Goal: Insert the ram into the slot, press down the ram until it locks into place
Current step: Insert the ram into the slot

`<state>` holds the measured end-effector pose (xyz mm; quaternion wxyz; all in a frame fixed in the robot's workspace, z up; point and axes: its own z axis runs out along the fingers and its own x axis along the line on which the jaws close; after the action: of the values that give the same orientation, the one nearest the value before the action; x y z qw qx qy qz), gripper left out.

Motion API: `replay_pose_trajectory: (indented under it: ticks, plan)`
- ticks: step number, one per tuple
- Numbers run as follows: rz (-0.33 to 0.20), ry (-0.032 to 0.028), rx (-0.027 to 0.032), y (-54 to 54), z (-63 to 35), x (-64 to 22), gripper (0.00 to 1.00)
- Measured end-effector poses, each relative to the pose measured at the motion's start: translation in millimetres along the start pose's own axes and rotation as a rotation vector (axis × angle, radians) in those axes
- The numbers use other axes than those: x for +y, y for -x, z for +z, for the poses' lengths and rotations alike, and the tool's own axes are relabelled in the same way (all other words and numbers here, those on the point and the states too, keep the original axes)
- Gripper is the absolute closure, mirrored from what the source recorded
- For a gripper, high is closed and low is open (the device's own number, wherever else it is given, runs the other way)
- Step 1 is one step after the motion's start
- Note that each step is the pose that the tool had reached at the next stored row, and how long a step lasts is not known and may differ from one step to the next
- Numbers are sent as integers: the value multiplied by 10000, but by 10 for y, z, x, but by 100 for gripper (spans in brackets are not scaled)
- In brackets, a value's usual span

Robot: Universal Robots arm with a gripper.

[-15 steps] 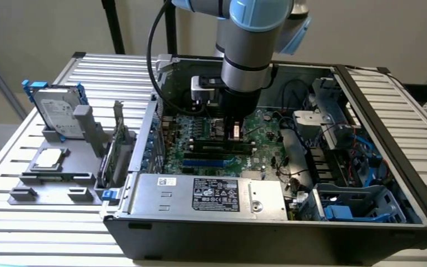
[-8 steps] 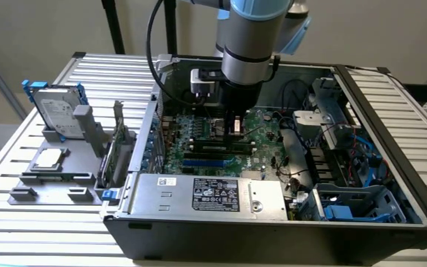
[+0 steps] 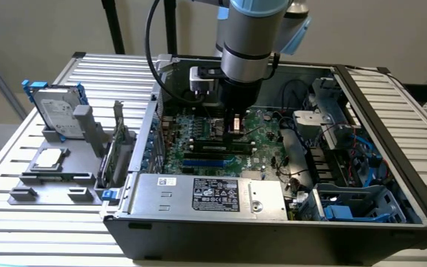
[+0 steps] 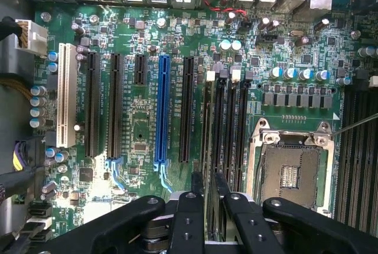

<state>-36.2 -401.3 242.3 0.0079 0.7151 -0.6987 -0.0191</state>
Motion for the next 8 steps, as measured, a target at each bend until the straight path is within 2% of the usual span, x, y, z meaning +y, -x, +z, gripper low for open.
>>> replay_pose_trajectory:
  ticks: [2,5,8]
  plan:
    - [0,0,0,0,0,0,78]
    - [0,0,1,0,0,0,90]
    - [0,0,0,0,0,0,90]
